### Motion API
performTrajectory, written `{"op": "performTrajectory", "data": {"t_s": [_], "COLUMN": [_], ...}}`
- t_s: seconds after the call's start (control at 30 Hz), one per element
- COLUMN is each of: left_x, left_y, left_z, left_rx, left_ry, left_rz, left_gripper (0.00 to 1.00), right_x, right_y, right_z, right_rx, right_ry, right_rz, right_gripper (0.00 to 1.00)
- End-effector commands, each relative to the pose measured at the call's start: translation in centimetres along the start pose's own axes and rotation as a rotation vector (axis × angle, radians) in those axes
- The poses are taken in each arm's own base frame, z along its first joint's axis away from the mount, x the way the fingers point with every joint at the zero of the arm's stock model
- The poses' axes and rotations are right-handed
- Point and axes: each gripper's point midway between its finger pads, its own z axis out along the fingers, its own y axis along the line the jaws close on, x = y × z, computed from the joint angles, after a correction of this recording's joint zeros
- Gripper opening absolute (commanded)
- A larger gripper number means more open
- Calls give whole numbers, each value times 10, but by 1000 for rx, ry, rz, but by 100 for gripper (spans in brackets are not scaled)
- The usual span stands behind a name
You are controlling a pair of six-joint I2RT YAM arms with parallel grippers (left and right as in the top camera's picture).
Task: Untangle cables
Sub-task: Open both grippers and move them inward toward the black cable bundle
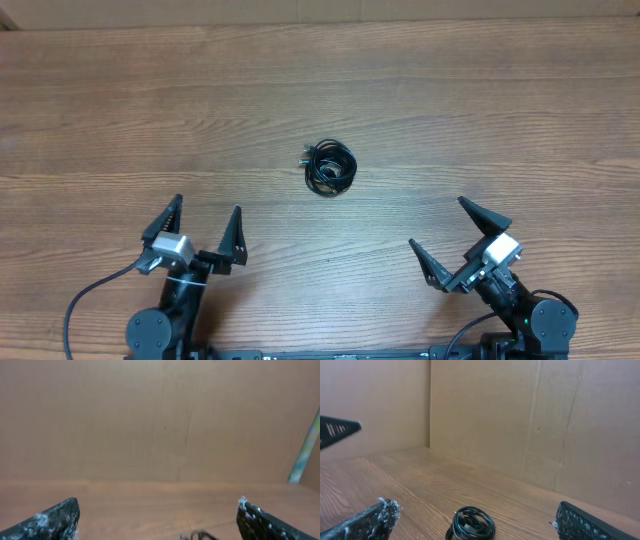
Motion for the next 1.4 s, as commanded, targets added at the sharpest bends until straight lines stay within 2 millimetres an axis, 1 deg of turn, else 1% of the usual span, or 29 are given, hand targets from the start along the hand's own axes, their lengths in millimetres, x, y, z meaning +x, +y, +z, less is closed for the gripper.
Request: {"op": "performTrajectory", "data": {"t_s": [0.0,0.17,0.3,0.4,0.57,0.67,0.9,1.03,1.13,1.23,1.37], "left_x": [-44,-63,-73,-75,-73,-75,-90,-97,-100,-103,-104], "left_y": [-10,-15,-18,-16,-13,-13,-14,-15,-13,-12,-23], "left_z": [-6,-11,-14,-12,-4,-1,5,11,17,24,36], "left_rx": [8,7,7,-10,-14,-16,-19,-26,-33,-36,35], "left_ry": [-66,-75,-80,-68,-31,-19,9,70,140,188,237], "left_rz": [127,152,154,152,143,140,133,142,164,166,146], "left_gripper": [100,100,99,99,100,100,100,100,99,99,99], "right_x": [-16,-28,-38,-41,-41,-45,-61,-68,-73,-78,-82], "right_y": [-4,-8,-8,-11,-17,-16,-15,-18,-28,-33,-39], "right_z": [-1,-2,-3,-3,-5,-5,-5,-5,-5,-2,7], "right_rx": [33,61,67,89,128,128,127,147,201,214,212], "right_ry": [-37,-59,-64,-45,-17,-22,-29,30,88,145,217], "right_rz": [-29,-43,-50,-38,-17,-20,-45,-98,-80,-51,-11], "right_gripper": [100,100,100,100,100,100,100,100,100,100,100]}}
